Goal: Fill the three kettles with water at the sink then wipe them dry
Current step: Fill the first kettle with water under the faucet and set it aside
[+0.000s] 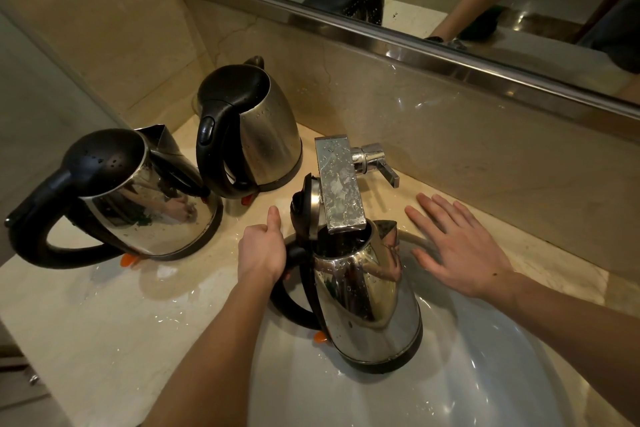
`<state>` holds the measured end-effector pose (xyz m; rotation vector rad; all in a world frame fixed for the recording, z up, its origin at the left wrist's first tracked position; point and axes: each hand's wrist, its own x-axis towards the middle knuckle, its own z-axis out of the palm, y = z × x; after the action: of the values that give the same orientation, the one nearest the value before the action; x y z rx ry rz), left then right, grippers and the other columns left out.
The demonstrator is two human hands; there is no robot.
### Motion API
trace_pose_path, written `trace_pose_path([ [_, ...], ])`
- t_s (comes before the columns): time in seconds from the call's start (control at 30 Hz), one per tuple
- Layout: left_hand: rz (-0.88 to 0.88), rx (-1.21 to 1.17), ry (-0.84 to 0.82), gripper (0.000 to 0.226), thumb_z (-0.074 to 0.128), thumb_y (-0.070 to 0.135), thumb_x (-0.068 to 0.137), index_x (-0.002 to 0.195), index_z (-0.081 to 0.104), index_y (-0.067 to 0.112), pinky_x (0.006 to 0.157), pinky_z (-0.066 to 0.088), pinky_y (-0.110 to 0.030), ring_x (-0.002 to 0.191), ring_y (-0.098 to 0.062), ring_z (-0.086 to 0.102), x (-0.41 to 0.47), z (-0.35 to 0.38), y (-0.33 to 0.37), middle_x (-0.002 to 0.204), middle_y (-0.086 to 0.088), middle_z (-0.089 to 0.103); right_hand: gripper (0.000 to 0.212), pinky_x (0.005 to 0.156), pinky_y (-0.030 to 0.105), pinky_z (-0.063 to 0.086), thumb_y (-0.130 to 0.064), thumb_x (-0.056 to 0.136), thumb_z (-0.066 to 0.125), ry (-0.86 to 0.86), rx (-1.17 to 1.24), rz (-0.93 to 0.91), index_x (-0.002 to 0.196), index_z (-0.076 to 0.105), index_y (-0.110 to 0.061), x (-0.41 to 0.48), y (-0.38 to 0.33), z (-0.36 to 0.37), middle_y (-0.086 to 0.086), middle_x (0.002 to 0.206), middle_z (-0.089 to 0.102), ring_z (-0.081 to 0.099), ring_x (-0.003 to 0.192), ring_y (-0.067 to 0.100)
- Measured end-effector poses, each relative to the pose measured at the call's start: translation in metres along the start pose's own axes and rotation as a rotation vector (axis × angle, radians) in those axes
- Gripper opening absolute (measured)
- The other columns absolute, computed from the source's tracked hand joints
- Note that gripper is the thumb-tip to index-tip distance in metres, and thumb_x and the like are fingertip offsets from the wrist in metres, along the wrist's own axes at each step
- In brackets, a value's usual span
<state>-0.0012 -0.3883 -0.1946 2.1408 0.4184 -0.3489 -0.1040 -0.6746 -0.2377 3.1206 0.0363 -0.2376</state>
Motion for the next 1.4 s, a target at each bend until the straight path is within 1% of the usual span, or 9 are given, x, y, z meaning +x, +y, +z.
trace_pose_path([
  [0.17, -0.024, -0.011, -0.012, 0.058, 0.032, 0.053, 0.103, 0.064, 0.042, 0.011, 0.083, 0.056, -0.052, 0.072, -0.034, 0.061, 0.0006, -0.0002, -0.0004, 0.070, -0.014, 0.054, 0.070, 0.119, 0.043, 0.007, -0.064, 0.094, 0.014, 0.000, 0.001, -0.003, 0.156, 0.010, -0.031, -0.0002, -0.0003, -0.0013, 0.002, 0.164, 0.010, 0.007, 0.151, 0.020],
  [0.27, -0.020, -0.007, -0.007, 0.058, 0.031, 0.052, 0.103, 0.063, 0.041, 0.011, 0.083, 0.056, -0.050, 0.070, -0.033, 0.060, -0.0001, -0.0004, 0.0006, 0.068, -0.012, 0.052, 0.070, 0.119, 0.043, 0.007, -0.064, 0.094, 0.015, 0.003, 0.008, -0.002, 0.156, 0.010, -0.031, 0.0000, -0.0006, -0.0011, 0.002, 0.164, 0.010, 0.006, 0.150, 0.020],
  [0.37, -0.002, 0.016, 0.007, 0.057, 0.031, 0.051, 0.104, 0.063, 0.040, 0.011, 0.078, 0.050, -0.044, 0.064, -0.025, 0.052, -0.0010, -0.0008, 0.0010, 0.066, -0.010, 0.048, 0.070, 0.120, 0.043, 0.007, -0.064, 0.094, 0.014, -0.001, 0.004, 0.002, 0.156, 0.008, -0.032, 0.0001, -0.0006, -0.0010, 0.001, 0.164, 0.008, 0.004, 0.151, 0.019],
  [0.53, -0.013, 0.013, 0.005, 0.059, 0.030, 0.054, 0.103, 0.064, 0.043, 0.011, 0.084, 0.054, -0.049, 0.070, -0.030, 0.058, 0.0002, 0.0001, -0.0005, 0.071, -0.014, 0.054, 0.071, 0.119, 0.043, 0.008, -0.065, 0.093, 0.012, -0.003, 0.008, 0.001, 0.156, 0.011, -0.031, -0.0001, -0.0011, -0.0023, 0.001, 0.164, 0.011, 0.007, 0.150, 0.020],
  [0.77, -0.013, 0.014, -0.008, 0.059, 0.031, 0.055, 0.102, 0.065, 0.043, 0.011, 0.084, 0.055, -0.053, 0.069, -0.031, 0.059, 0.0019, 0.0003, -0.0018, 0.069, -0.012, 0.052, 0.070, 0.119, 0.044, 0.011, -0.064, 0.094, 0.015, 0.003, 0.019, 0.007, 0.156, 0.013, -0.031, -0.0005, -0.0011, -0.0018, 0.001, 0.164, 0.011, 0.008, 0.150, 0.020],
  [0.9, -0.001, 0.009, -0.004, 0.058, 0.030, 0.053, 0.103, 0.065, 0.040, 0.011, 0.081, 0.053, -0.047, 0.066, -0.027, 0.054, 0.0023, 0.0007, -0.0023, 0.067, -0.011, 0.049, 0.070, 0.120, 0.045, 0.013, -0.064, 0.094, 0.014, 0.000, 0.018, 0.008, 0.156, 0.014, -0.030, -0.0005, -0.0013, -0.0019, 0.001, 0.163, 0.013, 0.010, 0.150, 0.020],
  [1.1, 0.027, 0.015, 0.005, 0.056, 0.031, 0.049, 0.105, 0.063, 0.037, 0.011, 0.058, 0.038, -0.032, 0.060, -0.021, 0.047, 0.0019, 0.0006, -0.0025, 0.064, -0.009, 0.045, 0.071, 0.120, 0.045, 0.013, -0.065, 0.094, 0.011, 0.002, 0.020, 0.007, 0.155, 0.015, -0.030, -0.0005, -0.0022, -0.0033, 0.002, 0.163, 0.014, 0.011, 0.150, 0.021],
  [1.23, 0.015, 0.010, -0.002, 0.057, 0.030, 0.050, 0.104, 0.065, 0.040, 0.010, 0.067, 0.041, -0.036, 0.064, -0.024, 0.049, 0.0037, 0.0011, -0.0042, 0.066, -0.011, 0.047, 0.071, 0.120, 0.045, 0.011, -0.066, 0.093, 0.009, -0.002, 0.023, 0.005, 0.156, 0.011, -0.031, -0.0001, -0.0017, -0.0029, 0.001, 0.164, 0.010, 0.006, 0.150, 0.019],
  [1.4, 0.025, 0.010, 0.003, 0.057, 0.030, 0.050, 0.104, 0.064, 0.039, 0.011, 0.066, 0.040, -0.036, 0.063, -0.024, 0.048, 0.0042, 0.0020, -0.0050, 0.065, -0.010, 0.046, 0.071, 0.120, 0.044, 0.008, -0.066, 0.094, 0.010, -0.004, 0.018, 0.005, 0.156, 0.008, -0.032, 0.0001, -0.0013, -0.0016, 0.001, 0.164, 0.007, 0.004, 0.151, 0.019],
])
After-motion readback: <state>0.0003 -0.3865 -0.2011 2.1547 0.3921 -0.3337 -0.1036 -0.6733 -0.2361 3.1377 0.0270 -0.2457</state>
